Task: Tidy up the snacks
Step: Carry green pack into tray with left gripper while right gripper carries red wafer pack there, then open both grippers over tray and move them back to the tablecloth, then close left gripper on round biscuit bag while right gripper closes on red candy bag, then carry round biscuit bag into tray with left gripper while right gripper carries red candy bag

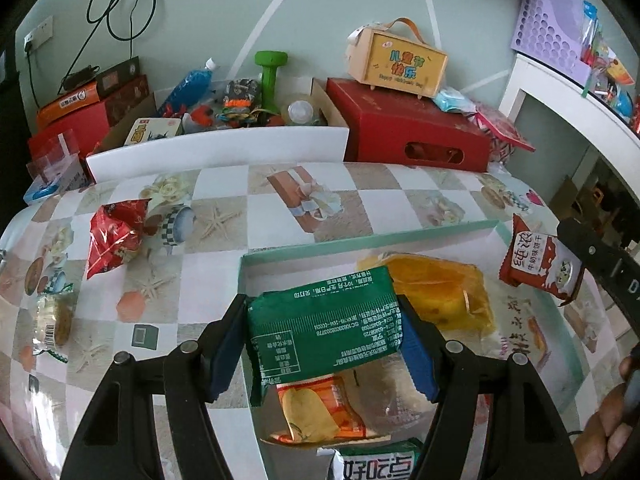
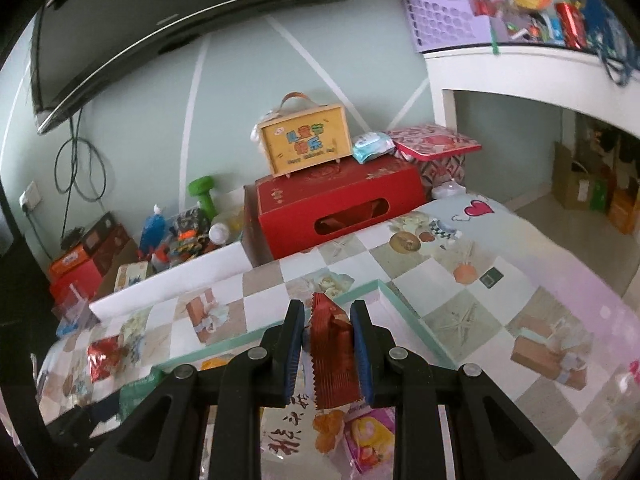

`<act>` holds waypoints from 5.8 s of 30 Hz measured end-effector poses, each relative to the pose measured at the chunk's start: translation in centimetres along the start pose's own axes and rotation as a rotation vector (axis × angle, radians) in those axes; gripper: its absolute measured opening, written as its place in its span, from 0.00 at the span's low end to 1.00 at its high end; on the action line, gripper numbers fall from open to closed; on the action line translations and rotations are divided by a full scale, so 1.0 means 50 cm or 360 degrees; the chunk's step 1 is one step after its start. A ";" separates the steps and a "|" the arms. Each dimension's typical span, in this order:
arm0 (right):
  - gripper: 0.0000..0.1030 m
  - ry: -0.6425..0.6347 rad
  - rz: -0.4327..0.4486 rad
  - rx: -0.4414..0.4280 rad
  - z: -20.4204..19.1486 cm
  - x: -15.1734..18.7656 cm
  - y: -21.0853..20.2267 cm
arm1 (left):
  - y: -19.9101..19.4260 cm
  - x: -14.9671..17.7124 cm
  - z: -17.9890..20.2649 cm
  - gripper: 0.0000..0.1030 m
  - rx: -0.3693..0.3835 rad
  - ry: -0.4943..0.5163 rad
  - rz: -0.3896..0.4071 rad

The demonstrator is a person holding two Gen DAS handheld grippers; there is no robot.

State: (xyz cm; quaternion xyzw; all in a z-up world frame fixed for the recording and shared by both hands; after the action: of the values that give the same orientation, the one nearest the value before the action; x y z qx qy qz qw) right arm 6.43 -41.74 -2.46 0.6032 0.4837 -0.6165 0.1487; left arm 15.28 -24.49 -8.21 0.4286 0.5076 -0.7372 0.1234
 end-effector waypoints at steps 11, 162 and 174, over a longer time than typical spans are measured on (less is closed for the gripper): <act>0.27 -0.0083 -0.0087 0.0048 -0.010 0.029 0.024 | 0.006 0.002 0.004 0.72 0.0014 -0.0012 -0.0034; 0.50 -0.0285 -0.0471 -0.0848 -0.655 0.283 0.145 | -0.014 0.075 -0.552 0.50 -0.0630 -0.0546 -0.0068; 0.50 -0.0279 -0.0402 -0.0885 -0.644 0.247 0.118 | -0.049 0.043 -0.546 0.50 -0.0603 -0.0585 0.0035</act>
State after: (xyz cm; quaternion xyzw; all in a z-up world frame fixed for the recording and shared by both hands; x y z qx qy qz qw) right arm 27.44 -14.70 -9.57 0.4191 0.6901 -0.5239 0.2715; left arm 26.31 0.50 -11.44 0.2622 0.6009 -0.6932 0.2994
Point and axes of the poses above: each gripper's, at about its wrist camera, not at the fingertips, and y roughly the way its jaws point, z to its right, x to its underside, the point moved 10 cm from there along y, roughly the way its jaws point, and after that the axes turned 9 degrees about z, right-handed, at the moved point
